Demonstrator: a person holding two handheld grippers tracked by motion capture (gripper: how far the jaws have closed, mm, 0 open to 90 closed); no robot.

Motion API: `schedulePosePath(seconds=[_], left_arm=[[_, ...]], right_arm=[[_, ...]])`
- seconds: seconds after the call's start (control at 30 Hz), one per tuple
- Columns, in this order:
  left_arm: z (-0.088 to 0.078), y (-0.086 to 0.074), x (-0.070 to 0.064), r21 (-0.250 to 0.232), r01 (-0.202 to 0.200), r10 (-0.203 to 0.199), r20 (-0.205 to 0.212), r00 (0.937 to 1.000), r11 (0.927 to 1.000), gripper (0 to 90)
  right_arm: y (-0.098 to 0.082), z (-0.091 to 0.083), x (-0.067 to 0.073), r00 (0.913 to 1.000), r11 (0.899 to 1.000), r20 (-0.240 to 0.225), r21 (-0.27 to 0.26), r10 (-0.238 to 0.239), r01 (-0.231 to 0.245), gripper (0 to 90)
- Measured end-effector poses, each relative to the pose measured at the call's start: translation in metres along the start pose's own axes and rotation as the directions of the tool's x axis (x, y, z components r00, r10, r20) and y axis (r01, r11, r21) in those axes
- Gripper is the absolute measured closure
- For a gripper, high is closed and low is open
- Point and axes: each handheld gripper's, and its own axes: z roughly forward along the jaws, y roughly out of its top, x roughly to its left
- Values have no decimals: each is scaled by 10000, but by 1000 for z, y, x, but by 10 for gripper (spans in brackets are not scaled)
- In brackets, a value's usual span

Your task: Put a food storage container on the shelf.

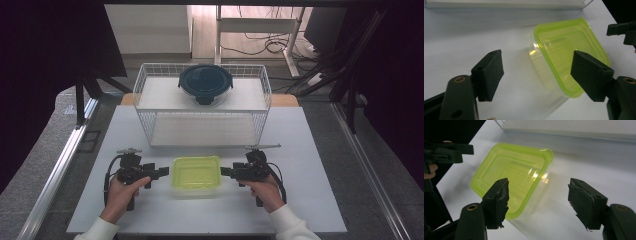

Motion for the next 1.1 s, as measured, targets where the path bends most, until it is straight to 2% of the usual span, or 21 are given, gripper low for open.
schedulePosePath(seconds=[0.1, 0.23, 0.43, 0.6, 0.63, 0.9, 1.03, 1.1], left_arm=[[7, 4, 0, 219, 29, -34, 230, 9997, 9998, 281], [8, 6, 0, 273, 131, -139, 279, 9995, 9995, 281], [14, 7, 5, 413, 540, -559, 470, 9973, 9977, 283], [22, 5, 9, 533, 889, -929, 767, 9927, 9946, 297], [25, 5, 10, 584, 1046, -1094, 876, 9901, 9928, 299], [33, 2, 10, 924, 1256, -1354, 1092, 9848, 9878, 365], [34, 1, 10, 1000, 1439, -1574, 1438, 9770, 9845, 407], [36, 0, 11, 1069, 1602, -1766, 1671, 9700, 9813, 432]], right_arm=[[1, 9, -1, 9997, 9996, -74, 164, 214, -213, 354], [4, 16, 1, 9993, 9991, -83, 230, 355, -353, 359], [4, 25, -1, 9986, 9977, -64, 431, 527, -524, 372], [3, 29, -3, 9976, 9963, -210, 576, 658, -645, 397], [2, 30, -5, 9975, 9961, -212, 574, 680, -666, 411], [0, 33, -8, 9946, 9944, -515, 608, 900, -868, 471], [-2, 35, -11, 9921, 9923, -621, 661, 1089, -1048, 492], [-3, 36, -11, 9893, 9905, -758, 676, 1244, -1193, 507]])
